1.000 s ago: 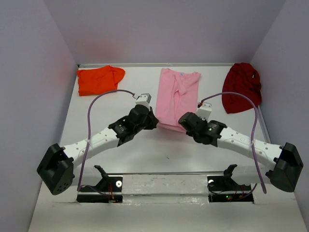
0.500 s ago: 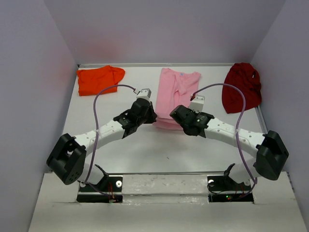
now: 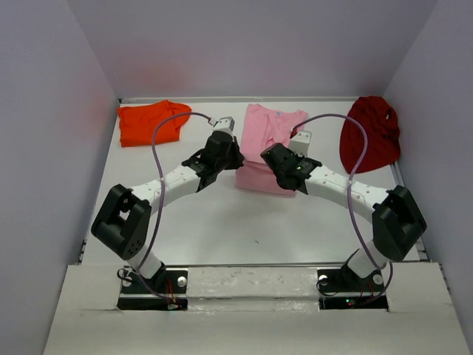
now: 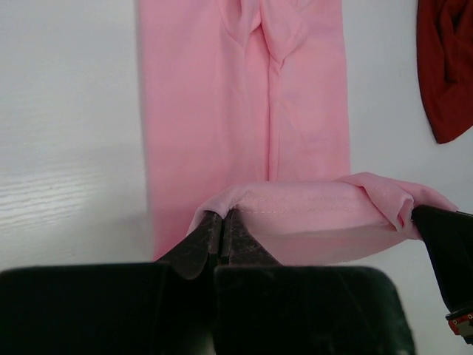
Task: Fold and stack the t-shirts
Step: Fold the tshirt
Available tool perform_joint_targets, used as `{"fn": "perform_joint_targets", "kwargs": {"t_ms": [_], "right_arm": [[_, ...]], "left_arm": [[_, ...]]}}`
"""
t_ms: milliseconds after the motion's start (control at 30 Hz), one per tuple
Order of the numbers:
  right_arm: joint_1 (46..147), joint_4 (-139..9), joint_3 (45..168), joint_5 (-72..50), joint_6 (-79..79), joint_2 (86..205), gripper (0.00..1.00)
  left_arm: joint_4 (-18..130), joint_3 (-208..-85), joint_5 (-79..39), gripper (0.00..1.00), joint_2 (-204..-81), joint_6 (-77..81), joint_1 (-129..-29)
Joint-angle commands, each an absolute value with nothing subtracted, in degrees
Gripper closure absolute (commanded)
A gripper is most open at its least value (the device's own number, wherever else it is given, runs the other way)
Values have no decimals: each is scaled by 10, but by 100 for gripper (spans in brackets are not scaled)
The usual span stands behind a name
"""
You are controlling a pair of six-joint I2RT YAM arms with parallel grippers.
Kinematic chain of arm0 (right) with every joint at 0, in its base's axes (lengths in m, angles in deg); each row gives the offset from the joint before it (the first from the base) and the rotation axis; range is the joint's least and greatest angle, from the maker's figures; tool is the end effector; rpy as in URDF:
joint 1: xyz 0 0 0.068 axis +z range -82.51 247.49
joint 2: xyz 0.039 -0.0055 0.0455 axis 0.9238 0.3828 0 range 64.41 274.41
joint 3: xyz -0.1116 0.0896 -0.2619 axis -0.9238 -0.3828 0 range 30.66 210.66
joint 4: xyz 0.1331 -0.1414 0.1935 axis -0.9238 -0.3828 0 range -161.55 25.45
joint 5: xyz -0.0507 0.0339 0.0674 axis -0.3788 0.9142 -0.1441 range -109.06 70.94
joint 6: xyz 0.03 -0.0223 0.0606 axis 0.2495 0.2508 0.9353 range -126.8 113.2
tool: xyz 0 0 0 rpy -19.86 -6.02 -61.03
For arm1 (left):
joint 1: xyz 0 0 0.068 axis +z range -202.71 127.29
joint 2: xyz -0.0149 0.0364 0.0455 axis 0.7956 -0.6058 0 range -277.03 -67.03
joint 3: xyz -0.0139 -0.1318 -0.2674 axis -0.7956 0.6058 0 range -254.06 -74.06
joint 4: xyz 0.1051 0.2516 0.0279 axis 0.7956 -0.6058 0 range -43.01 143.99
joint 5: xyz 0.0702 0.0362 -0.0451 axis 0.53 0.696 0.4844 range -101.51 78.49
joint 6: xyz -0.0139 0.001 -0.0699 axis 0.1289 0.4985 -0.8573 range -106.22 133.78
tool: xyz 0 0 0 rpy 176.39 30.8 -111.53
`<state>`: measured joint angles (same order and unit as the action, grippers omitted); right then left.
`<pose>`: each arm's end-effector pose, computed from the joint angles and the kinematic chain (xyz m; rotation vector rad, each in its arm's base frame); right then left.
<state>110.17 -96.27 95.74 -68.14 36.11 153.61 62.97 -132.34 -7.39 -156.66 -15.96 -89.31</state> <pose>0.2795 0.1977 0.2600 0.3037 2.1343 -0.2699 0.3176 -0.2306 0.2702 0.0726 2.0234 -0.6808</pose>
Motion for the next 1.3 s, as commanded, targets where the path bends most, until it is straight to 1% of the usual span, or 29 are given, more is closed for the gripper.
{"fn": "perform_joint_targets", "kwargs": {"t_ms": [0, 233, 667, 900, 933, 1000, 1033, 1067, 1100, 1133, 1167, 1200, 1233, 1267], "right_arm": [[1078, -923, 986, -723, 327, 1559, 100], [1042, -885, 1007, -729, 295, 1600, 100], [994, -823, 1041, -715, 224, 1635, 100], [989, -819, 1054, -710, 233, 1716, 100], [989, -819, 1059, -710, 233, 1732, 100], [983, -819, 1065, -713, 233, 1746, 100], [983, -818, 1068, -716, 232, 1753, 95], [978, -813, 1071, -720, 229, 1758, 84], [978, -812, 1073, -725, 226, 1767, 77], [978, -802, 1073, -728, 221, 1771, 70], [978, -801, 1073, -730, 217, 1773, 61], [978, -800, 1074, -732, 214, 1772, 56], [978, -797, 1072, -731, 209, 1765, 53], [978, -794, 1067, -732, 206, 1753, 47]], "left_arm": [[654, -1373, -75, 100, -1593, -130, -878], [668, -1402, -84, 100, -1638, -123, -863], [662, -1471, -101, 100, -1706, -100, -840], [673, -1473, -104, 100, -1745, -102, -832], [676, -1471, -101, 98, -1747, -101, -831], [690, -1466, -100, 83, -1752, -101, -830], [695, -1459, -97, 75, -1753, -103, -830], [707, -1454, -91, 61, -1753, -102, -830], [714, -1444, -90, 54, -1753, -104, -830], [718, -1440, -83, 49, -1752, -104, -829], [730, -1436, -83, 35, -1751, -104, -830], [733, -1432, -81, 28, -1750, -105, -829], [735, -1427, -81, 26, -1748, -102, -829], [742, -1422, -78, 26, -1742, -100, -830]]}}
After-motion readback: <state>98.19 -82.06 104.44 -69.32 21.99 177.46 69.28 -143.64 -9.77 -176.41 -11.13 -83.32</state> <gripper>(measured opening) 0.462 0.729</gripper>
